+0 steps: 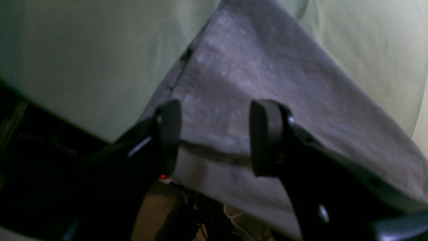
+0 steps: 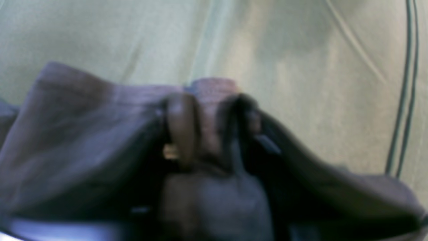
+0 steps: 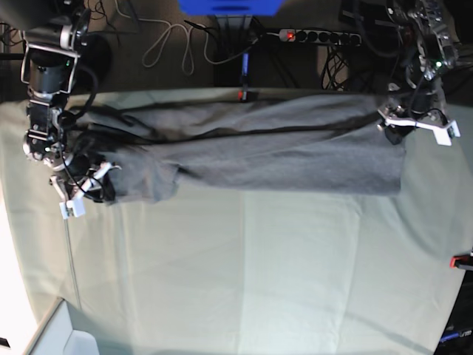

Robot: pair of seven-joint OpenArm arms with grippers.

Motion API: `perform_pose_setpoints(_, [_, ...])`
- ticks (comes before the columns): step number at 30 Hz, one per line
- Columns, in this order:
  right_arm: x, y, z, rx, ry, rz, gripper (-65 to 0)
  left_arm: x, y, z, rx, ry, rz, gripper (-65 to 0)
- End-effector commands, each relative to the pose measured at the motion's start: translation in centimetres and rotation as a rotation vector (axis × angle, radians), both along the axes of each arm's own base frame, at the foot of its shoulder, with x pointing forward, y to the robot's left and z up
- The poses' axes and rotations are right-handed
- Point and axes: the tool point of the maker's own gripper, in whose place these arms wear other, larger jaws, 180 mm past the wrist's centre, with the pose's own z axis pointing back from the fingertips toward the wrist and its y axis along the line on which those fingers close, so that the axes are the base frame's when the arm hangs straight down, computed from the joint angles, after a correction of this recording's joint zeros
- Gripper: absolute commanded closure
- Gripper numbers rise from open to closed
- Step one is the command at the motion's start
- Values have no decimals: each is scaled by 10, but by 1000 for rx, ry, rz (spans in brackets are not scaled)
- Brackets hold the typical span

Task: Layout the t-shirt on the table in an organized manner, then fold the t-shirt properly
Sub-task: 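Pull the folded shirt ends with both grippers to straighten the strip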

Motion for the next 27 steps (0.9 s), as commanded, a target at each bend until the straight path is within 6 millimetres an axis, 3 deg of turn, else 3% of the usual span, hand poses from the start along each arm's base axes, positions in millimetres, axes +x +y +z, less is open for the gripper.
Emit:
perform_pose_setpoints(1, [2, -3, 2, -19, 13, 22, -25, 5, 4, 10, 20, -33, -1, -316])
perform_pose_setpoints(2, [2, -3, 3, -20, 12, 23, 0, 5, 4, 10, 20, -33, -1, -316])
perform_pose_setpoints(6, [2, -7, 19, -50, -40, 29, 0, 5, 6, 10, 22, -34, 4, -318])
perform_pose_setpoints(8, [0, -5, 34, -85, -89, 52, 0, 5, 6, 10, 23, -34, 5, -319])
perform_pose_setpoints(12, [-17, 8, 61, -133, -171, 90, 0, 5, 7, 10, 24, -34, 4, -319])
perform_pose_setpoints(19, [-49, -13, 98, -162, -269, -54, 0, 4, 8, 11, 28, -32, 3, -320])
perform_pose_setpoints(27, [-88, -50, 86, -185, -211, -180, 0, 4, 9, 11, 29, -32, 4, -320])
